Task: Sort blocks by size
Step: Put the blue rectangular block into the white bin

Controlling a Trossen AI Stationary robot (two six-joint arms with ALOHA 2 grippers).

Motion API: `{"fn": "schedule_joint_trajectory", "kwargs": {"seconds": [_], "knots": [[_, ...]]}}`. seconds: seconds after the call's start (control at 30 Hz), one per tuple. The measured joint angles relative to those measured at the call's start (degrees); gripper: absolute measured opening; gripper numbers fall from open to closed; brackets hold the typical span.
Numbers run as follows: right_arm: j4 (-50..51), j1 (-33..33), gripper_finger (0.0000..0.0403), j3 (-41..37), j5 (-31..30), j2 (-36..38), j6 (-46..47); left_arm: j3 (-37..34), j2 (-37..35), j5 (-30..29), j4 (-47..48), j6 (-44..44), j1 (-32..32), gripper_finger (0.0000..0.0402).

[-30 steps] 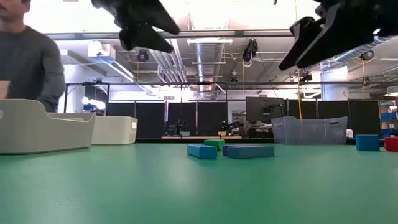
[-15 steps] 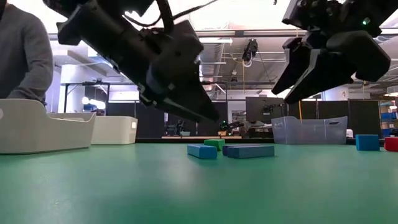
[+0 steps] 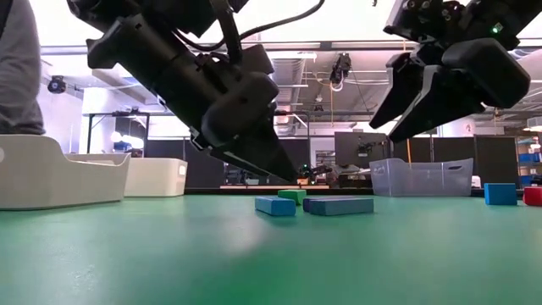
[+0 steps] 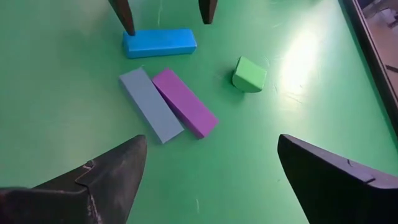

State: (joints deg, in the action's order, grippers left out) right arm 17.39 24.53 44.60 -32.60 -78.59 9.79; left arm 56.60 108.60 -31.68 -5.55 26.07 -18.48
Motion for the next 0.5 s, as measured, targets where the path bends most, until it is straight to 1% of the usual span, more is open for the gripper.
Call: {"fn": "schedule_joint_trajectory", "kwargs": {"seconds": [0.07, 0.23, 0.3, 0.4, 0.5], "knots": [[-0.01, 0.0, 0.0353, 0.0, 0.02, 0.0, 0.49, -0.03, 0.0, 1.26, 0.1, -0.03, -0.01, 0.036], [-0.11, -0.07, 0.0354, 0.0, 0.04, 0.0, 0.76, -0.13, 0.0, 1.86, 0.09, -1.52, 0.2, 0.0362], [-0.11, -0.09, 0.0354, 0.0, 0.03, 0.02, 0.9, -0.12, 0.32, 3.29, -0.18, -1.42, 0.76, 0.0362], [-0.09, -0.09, 0.0354, -0.01, 0.06, 0.02, 1.79, -0.13, 2.45, 6.18, -1.39, -1.73, 1.63, 0.0362], [0.2, -0.09, 0.0354, -0.02, 0.16, 0.04, 2.67, 0.87, 4.99, 5.84, -2.77, -2.49, 2.23, 0.0362]]}}
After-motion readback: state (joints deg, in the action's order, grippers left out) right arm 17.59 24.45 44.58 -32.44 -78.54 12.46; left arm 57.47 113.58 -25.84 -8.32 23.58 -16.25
